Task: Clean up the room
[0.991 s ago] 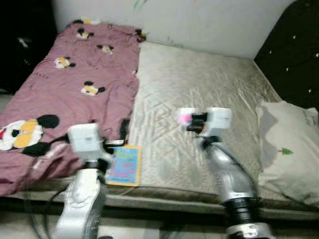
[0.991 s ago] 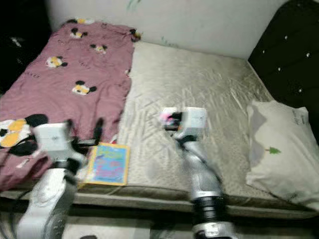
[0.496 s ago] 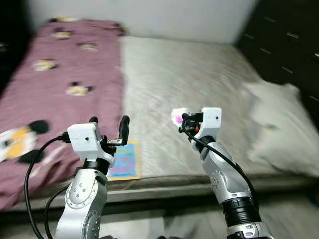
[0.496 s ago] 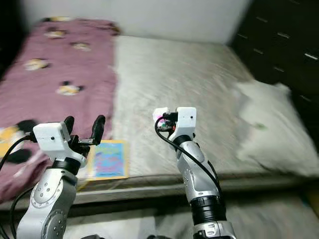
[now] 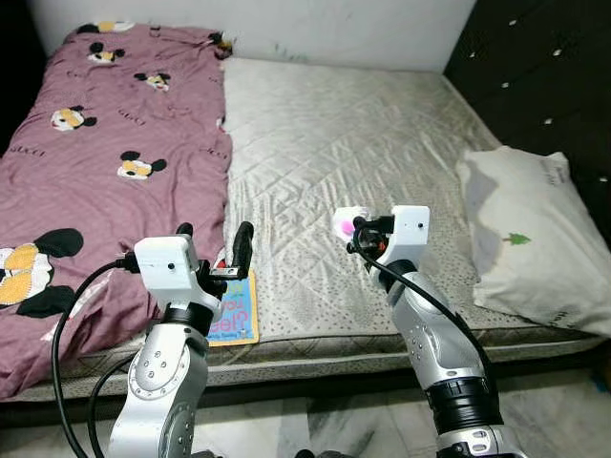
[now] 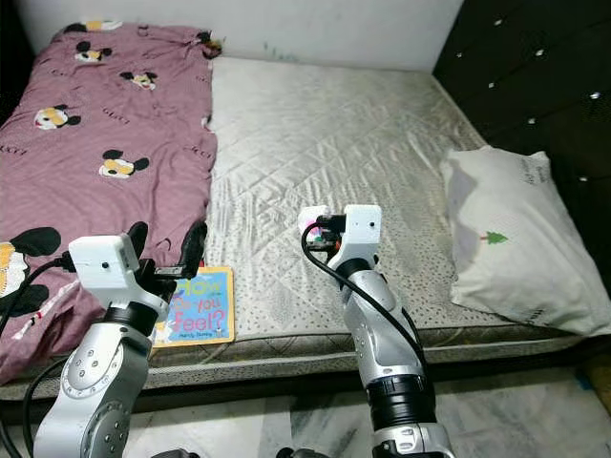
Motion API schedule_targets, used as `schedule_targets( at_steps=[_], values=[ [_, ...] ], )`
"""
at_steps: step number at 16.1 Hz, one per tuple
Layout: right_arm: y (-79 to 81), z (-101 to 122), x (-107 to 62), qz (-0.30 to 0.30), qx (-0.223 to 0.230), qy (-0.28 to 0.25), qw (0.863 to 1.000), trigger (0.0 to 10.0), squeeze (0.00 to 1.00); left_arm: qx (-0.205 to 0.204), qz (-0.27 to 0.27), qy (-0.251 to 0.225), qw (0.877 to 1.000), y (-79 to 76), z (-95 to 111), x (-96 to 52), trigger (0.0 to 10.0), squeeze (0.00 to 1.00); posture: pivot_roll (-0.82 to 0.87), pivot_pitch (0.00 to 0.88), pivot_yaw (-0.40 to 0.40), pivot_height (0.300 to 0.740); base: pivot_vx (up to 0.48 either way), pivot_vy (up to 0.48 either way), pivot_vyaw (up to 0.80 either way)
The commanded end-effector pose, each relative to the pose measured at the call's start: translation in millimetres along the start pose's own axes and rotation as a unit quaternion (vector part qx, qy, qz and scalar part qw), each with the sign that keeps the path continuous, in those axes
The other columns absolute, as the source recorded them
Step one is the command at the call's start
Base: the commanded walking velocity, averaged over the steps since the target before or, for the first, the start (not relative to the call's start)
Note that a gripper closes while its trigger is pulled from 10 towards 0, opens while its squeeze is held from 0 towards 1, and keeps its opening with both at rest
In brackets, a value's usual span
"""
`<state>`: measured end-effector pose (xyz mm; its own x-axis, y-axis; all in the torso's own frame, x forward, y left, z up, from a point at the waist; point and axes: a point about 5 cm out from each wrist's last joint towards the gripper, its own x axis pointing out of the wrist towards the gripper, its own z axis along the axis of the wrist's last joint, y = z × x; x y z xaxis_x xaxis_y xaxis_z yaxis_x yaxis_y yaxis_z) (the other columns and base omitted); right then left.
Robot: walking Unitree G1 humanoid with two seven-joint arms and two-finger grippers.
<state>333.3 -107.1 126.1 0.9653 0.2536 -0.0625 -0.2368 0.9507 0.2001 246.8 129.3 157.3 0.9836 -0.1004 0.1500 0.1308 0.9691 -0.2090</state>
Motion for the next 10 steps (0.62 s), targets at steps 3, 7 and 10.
schedule_targets(
  at_steps=[3, 7, 10],
  values=[
    [-1.5, 6.6, 0.0, 0.002, 0.006, -0.013, 1.0, 10.0, 0.0, 0.001, -0.003, 0.007, 1.0, -2.3, -1.9, -0.6, 10.0, 0.0, 0.06, 0.087, -0.122, 0.74, 0.0, 0.0, 0.0],
    [-0.1, 6.0, 0.2, 0.004, 0.007, -0.014, 1.0, 10.0, 0.0, 0.004, -0.006, 0.007, 1.0, -2.6, -2.2, -0.4, 10.0, 0.0, 0.06, 0.075, -0.118, 0.74, 0.0, 0.0, 0.0],
    [0.0, 5.0, 0.3, 0.004, 0.006, -0.012, 1.0, 10.0, 0.0, 0.005, -0.009, 0.007, 1.0, -2.5, -2.2, -0.4, 10.0, 0.0, 0.06, 0.074, -0.117, 0.74, 0.257, 0.0, 0.0]
  ],
)
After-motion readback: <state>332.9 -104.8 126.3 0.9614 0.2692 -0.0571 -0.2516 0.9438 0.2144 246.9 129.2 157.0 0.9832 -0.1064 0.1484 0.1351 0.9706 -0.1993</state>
